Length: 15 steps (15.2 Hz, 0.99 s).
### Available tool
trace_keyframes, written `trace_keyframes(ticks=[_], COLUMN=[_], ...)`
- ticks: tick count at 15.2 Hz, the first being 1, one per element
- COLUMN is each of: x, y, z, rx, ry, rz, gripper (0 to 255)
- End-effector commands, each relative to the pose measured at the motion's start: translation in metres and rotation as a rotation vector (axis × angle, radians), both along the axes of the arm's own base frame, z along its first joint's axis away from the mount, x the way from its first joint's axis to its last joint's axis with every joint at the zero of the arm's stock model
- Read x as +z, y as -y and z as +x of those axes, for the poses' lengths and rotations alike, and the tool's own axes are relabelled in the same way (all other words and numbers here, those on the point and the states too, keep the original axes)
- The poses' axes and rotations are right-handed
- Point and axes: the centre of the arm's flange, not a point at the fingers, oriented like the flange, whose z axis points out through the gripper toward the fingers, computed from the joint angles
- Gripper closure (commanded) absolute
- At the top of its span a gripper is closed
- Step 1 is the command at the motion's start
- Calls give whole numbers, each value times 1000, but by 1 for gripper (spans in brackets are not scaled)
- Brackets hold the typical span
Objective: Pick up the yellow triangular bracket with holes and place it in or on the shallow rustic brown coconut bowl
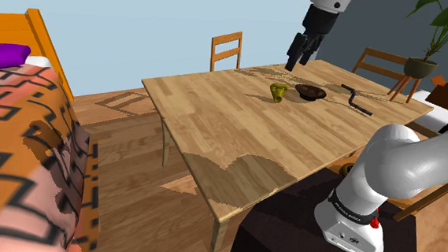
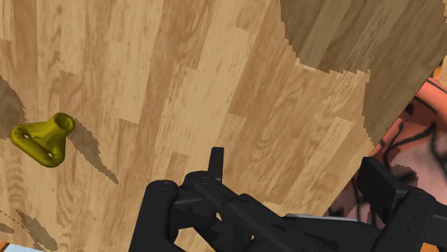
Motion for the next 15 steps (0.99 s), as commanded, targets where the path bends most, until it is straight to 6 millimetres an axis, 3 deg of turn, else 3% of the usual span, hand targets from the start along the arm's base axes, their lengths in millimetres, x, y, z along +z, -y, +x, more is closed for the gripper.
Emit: trace_keyframes(ticks=[1,15], x=[0,-98], y=[0,133], z=[0,88], rx=[0,-212], ry=[0,-33], rz=[0,34], gripper=[0,0])
